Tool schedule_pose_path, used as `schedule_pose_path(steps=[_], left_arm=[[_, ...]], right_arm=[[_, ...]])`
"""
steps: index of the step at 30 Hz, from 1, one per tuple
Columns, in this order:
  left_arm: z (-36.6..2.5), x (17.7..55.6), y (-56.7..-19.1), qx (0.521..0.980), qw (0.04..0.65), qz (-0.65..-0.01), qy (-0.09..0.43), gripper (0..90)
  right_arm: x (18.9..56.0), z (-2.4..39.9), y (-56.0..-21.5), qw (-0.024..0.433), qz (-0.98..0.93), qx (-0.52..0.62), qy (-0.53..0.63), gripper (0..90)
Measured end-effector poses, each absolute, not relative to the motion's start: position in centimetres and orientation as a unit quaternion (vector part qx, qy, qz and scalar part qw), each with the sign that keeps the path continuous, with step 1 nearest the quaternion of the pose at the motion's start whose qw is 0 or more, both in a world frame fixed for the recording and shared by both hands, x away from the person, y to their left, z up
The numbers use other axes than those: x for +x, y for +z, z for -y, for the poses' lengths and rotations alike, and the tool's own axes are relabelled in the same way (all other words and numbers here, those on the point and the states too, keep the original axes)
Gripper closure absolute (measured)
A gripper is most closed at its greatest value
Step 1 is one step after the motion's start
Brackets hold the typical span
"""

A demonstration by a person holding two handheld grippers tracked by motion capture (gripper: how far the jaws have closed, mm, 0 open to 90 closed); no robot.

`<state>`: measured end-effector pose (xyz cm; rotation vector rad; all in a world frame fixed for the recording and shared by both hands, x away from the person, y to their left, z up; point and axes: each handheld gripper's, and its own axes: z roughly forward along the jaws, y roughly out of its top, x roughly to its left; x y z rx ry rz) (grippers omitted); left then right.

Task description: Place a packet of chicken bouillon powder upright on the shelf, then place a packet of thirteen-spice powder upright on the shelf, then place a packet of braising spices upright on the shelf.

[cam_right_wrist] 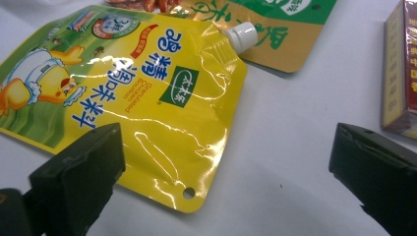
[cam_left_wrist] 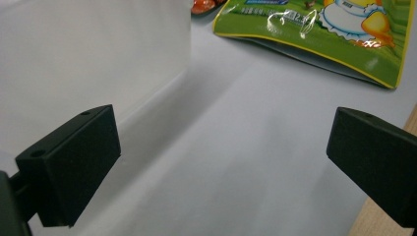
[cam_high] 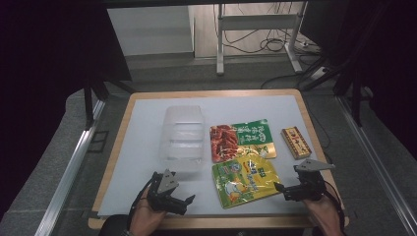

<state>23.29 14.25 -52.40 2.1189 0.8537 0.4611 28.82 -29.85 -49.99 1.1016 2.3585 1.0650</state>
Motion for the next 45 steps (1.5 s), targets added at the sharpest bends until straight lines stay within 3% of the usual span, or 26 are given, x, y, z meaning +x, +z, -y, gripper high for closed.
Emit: schedule_pose_path(steps=[39, 45], left_arm=[[-12.8, 22.6, -51.8, 0.843, 0.403, -0.320, 0.159, 0.3], [-12.4, 22.5, -51.6, 0.845, 0.404, -0.315, 0.152, 6.3]], right_arm=[[28.7, 29.6, -49.9, 0.171, -0.833, 0.373, 0.371, 0.0], [28.6, 29.5, -49.8, 0.173, -0.836, 0.375, 0.362, 0.0]])
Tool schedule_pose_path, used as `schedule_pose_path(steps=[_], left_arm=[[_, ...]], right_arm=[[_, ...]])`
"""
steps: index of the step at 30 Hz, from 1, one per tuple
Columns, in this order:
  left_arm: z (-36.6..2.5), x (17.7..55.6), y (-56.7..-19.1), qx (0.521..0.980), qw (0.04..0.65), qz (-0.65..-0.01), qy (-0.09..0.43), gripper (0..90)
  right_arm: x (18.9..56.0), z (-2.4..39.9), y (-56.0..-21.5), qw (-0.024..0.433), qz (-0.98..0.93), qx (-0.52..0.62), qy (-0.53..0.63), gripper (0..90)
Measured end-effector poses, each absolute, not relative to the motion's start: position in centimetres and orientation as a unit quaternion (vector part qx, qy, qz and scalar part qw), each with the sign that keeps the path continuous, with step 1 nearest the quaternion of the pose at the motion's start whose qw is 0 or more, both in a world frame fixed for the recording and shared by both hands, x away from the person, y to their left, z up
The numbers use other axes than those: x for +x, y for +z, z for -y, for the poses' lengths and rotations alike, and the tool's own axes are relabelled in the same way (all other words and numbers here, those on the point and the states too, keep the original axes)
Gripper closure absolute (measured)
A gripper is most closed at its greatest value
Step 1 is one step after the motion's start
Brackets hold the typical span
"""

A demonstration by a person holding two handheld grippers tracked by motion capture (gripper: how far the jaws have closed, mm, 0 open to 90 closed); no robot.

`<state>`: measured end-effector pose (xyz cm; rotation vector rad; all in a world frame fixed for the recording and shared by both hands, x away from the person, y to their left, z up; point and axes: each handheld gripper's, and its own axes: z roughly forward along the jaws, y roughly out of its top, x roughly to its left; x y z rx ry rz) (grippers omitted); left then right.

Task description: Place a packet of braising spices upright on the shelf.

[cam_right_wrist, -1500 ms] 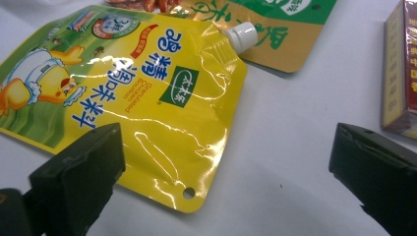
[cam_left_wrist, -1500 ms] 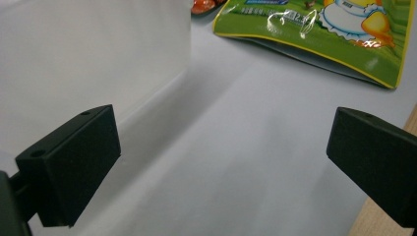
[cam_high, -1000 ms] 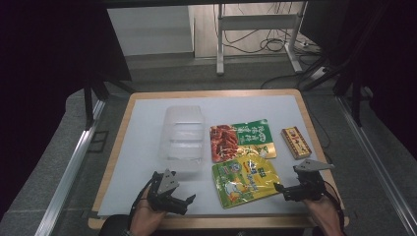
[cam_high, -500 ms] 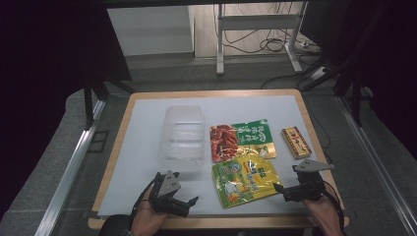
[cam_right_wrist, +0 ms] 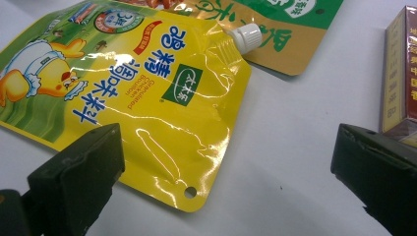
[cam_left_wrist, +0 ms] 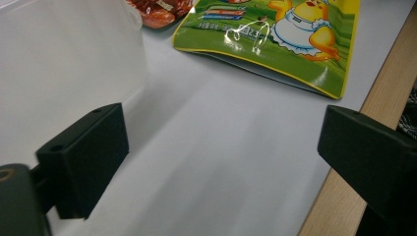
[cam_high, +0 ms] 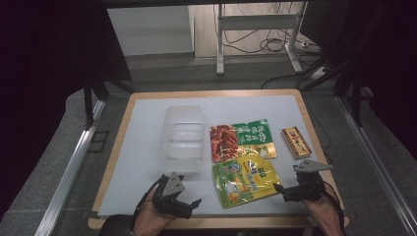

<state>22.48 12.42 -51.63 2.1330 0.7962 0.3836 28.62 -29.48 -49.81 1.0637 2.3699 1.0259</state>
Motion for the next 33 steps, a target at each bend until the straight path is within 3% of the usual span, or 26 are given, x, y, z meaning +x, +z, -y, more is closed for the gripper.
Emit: schedule_pose_path(steps=[20, 33], left_arm=[[-9.9, 22.5, -51.5, 0.858, 0.415, -0.270, 0.137, 37.0], [-7.9, 23.6, -51.9, 0.858, 0.419, -0.264, 0.140, 62.2]], right_arm=[[28.5, 29.2, -49.8, 0.171, -0.840, 0.379, 0.350, 0.0], [28.6, 29.2, -49.7, 0.165, -0.839, 0.378, 0.355, 0.0]])
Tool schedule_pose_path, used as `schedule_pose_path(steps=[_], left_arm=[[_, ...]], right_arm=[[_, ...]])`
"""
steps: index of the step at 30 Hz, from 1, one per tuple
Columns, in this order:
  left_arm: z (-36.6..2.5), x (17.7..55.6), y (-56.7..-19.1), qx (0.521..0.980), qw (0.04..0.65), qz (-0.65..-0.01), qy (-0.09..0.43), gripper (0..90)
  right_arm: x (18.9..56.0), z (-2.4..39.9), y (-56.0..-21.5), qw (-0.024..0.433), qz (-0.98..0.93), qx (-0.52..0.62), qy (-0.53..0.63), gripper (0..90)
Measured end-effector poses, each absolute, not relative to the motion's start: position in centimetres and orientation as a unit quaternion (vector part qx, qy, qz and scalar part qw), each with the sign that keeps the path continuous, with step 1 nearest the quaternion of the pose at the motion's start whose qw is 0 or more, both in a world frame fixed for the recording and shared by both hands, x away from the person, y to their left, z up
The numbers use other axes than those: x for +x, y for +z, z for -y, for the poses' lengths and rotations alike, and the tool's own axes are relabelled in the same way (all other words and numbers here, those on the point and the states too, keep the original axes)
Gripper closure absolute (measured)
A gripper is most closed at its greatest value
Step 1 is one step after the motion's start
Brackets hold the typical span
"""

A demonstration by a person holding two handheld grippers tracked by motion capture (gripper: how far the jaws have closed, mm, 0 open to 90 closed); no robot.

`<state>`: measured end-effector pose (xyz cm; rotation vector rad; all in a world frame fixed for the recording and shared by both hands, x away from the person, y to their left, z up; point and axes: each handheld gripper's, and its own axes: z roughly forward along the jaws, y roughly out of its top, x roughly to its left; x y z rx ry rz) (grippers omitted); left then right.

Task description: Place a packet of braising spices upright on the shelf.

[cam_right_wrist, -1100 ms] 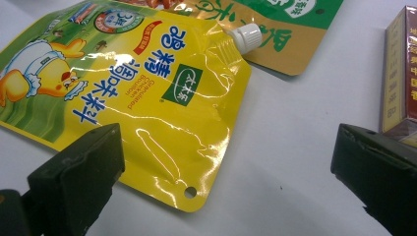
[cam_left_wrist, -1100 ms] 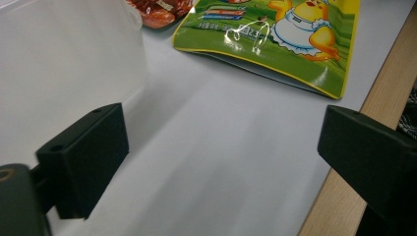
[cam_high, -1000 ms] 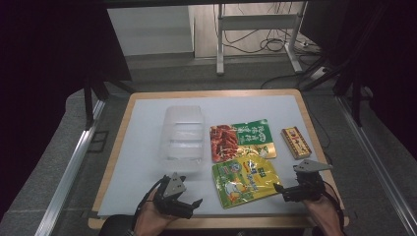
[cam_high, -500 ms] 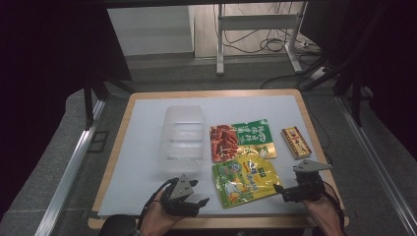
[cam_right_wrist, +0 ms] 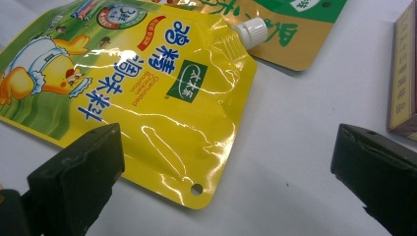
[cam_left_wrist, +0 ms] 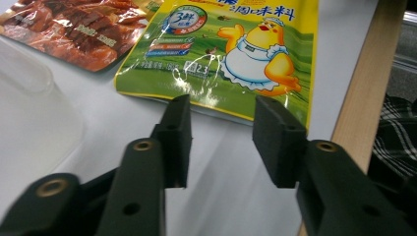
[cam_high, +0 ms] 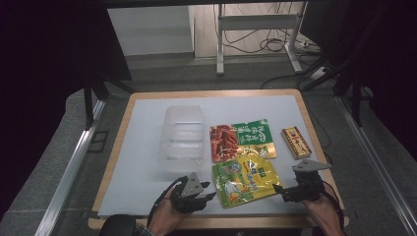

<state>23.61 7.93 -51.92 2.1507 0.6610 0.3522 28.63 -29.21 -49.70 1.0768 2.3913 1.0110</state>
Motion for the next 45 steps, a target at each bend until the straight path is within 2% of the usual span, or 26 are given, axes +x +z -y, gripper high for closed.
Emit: schedule_pose_path(steps=[2, 6, 7, 9, 21, 32, 36, 45], left_arm=[[-7.7, 23.9, -52.1, 0.857, 0.419, -0.265, 0.141, 67.2], [-7.2, 24.4, -52.3, 0.856, 0.422, -0.266, 0.134, 83.4], [-7.1, 24.5, -52.4, 0.856, 0.422, -0.266, 0.133, 83.4], [-6.8, 24.7, -52.4, 0.856, 0.425, -0.264, 0.131, 89.8], [-4.3, 26.2, -53.0, 0.853, 0.445, -0.240, 0.128, 89.9], [-4.0, 26.9, -53.9, 0.853, 0.438, -0.253, 0.130, 90.0], [-4.2, 27.0, -54.1, 0.852, 0.437, -0.261, 0.120, 90.0], [-4.0, 26.5, -54.2, 0.855, 0.424, -0.261, 0.142, 90.0]], right_arm=[[28.6, 29.2, -49.7, 0.167, -0.839, 0.377, 0.355, 0.0], [28.7, 29.1, -49.8, 0.167, -0.839, 0.374, 0.358, 0.0], [28.7, 29.1, -49.8, 0.166, -0.839, 0.373, 0.358, 0.0], [28.8, 29.1, -49.9, 0.164, -0.838, 0.372, 0.364, 0.0], [29.1, 29.1, -50.1, 0.157, -0.839, 0.371, 0.366, 0.0], [29.3, 28.6, -50.3, 0.147, -0.839, 0.363, 0.378, 0.2], [29.6, 28.4, -50.5, 0.130, -0.842, 0.362, 0.378, 0.7], [31.0, 28.0, -51.4, 0.088, -0.846, 0.363, 0.380, 2.1]])
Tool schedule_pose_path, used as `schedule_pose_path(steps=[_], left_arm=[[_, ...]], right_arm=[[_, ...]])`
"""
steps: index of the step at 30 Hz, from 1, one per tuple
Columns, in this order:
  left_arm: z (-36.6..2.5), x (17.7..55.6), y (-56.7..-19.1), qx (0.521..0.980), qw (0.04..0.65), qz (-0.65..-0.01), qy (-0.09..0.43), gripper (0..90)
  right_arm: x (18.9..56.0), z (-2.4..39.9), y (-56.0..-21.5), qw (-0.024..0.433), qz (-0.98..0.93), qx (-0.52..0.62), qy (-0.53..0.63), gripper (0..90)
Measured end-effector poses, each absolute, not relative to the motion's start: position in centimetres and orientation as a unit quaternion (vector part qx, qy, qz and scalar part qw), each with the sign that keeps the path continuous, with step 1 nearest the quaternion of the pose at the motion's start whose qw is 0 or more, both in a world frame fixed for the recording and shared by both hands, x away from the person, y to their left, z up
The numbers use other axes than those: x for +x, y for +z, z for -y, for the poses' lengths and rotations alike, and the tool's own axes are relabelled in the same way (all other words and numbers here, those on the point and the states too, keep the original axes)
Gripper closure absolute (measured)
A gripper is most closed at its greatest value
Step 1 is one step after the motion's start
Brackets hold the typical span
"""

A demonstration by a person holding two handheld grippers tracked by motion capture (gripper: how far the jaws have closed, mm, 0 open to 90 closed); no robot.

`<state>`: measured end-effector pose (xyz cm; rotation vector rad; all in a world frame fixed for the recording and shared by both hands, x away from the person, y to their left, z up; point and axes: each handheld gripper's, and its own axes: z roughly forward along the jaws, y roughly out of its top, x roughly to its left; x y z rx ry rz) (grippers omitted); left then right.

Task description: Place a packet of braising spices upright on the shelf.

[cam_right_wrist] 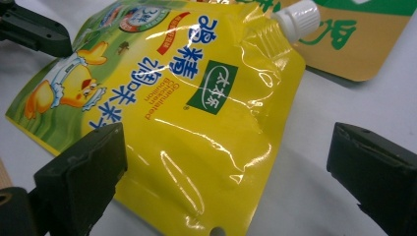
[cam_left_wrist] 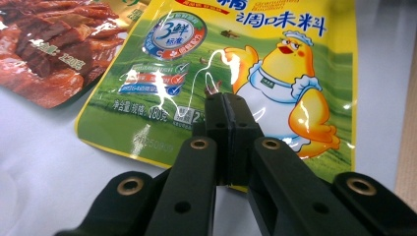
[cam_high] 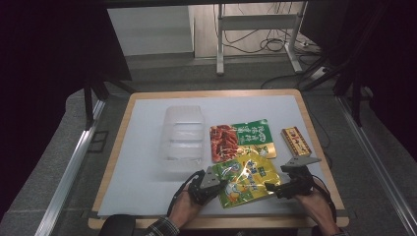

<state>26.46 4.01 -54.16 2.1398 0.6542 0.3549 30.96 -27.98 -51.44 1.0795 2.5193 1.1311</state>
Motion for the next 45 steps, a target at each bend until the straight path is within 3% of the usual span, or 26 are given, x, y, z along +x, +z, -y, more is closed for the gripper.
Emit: schedule_pose_path(steps=[17, 30, 33, 34, 35, 37, 39, 40, 41, 43, 45], left_arm=[[-4.1, 26.3, -54.2, 0.859, 0.415, -0.264, 0.144, 90.0], [-4.1, 26.3, -54.2, 0.859, 0.415, -0.263, 0.144, 90.0], [-4.0, 26.2, -54.2, 0.860, 0.412, -0.260, 0.152, 90.0], [-4.0, 26.1, -54.2, 0.860, 0.411, -0.259, 0.154, 90.0], [-4.0, 26.1, -54.2, 0.860, 0.411, -0.259, 0.154, 90.0], [-4.0, 26.1, -54.2, 0.860, 0.412, -0.259, 0.154, 90.0], [-3.9, 26.1, -54.2, 0.860, 0.412, -0.260, 0.154, 90.0], [-3.9, 26.1, -54.2, 0.860, 0.412, -0.260, 0.154, 90.0], [-3.9, 26.1, -54.2, 0.861, 0.409, -0.258, 0.156, 90.0], [-4.0, 26.1, -54.2, 0.860, 0.410, -0.261, 0.158, 89.0], [-4.1, 26.1, -54.1, 0.856, 0.410, -0.269, 0.165, 81.6]], right_arm=[[32.5, 25.9, -52.5, 0.003, -0.849, 0.348, 0.397, 4.3], [32.5, 24.8, -51.6, -0.010, -0.844, 0.366, 0.392, 4.0], [32.2, 24.6, -51.0, 0.031, -0.852, 0.371, 0.369, 20.6], [32.2, 24.9, -50.5, 0.053, -0.848, 0.380, 0.366, 36.2], [32.2, 24.9, -50.5, 0.053, -0.848, 0.380, 0.366, 36.2], [32.1, 25.1, -50.0, 0.062, -0.842, 0.386, 0.372, 48.6], [31.4, 24.5, -49.5, 0.107, -0.855, 0.364, 0.354, 69.1], [31.4, 24.5, -49.5, 0.107, -0.855, 0.364, 0.354, 69.1], [30.9, 23.5, -49.4, 0.141, -0.867, 0.347, 0.329, 74.6], [30.7, 23.1, -49.3, 0.146, -0.868, 0.346, 0.326, 83.3], [30.6, 22.9, -49.0, 0.147, -0.867, 0.344, 0.329, 87.1]])
